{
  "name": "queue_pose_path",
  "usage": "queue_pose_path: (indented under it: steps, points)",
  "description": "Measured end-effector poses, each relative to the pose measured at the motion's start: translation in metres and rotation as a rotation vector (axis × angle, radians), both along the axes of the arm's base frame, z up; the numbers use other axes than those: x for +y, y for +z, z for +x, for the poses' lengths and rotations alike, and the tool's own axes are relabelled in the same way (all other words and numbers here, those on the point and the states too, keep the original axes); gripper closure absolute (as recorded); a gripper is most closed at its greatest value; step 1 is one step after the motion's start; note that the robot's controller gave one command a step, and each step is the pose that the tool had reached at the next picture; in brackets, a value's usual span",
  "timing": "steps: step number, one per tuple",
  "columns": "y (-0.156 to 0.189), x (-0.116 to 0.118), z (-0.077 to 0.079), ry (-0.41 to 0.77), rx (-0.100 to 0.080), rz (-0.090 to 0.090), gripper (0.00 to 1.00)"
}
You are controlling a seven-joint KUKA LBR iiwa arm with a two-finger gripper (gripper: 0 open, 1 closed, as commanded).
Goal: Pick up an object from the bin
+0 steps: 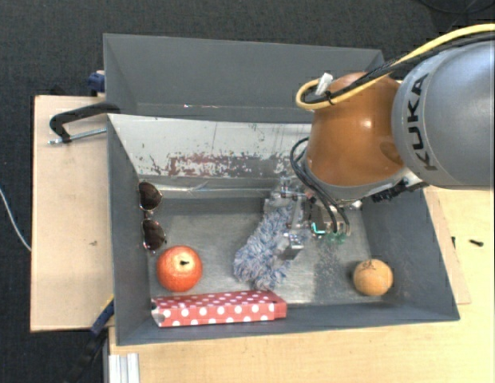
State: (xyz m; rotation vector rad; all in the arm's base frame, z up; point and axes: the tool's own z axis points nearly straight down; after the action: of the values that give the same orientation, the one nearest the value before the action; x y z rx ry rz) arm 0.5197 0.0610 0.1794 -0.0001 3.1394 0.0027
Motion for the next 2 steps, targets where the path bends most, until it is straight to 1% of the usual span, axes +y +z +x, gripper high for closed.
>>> queue_pose_path:
  steps: [1, 2]
  points:
    - [0.0, 0.0, 0.0, 0.0, 0.0, 0.0, 0.0]
    - [-0.041, -0.007, 0.016, 0.133, -0.003, -0.001, 0.0]
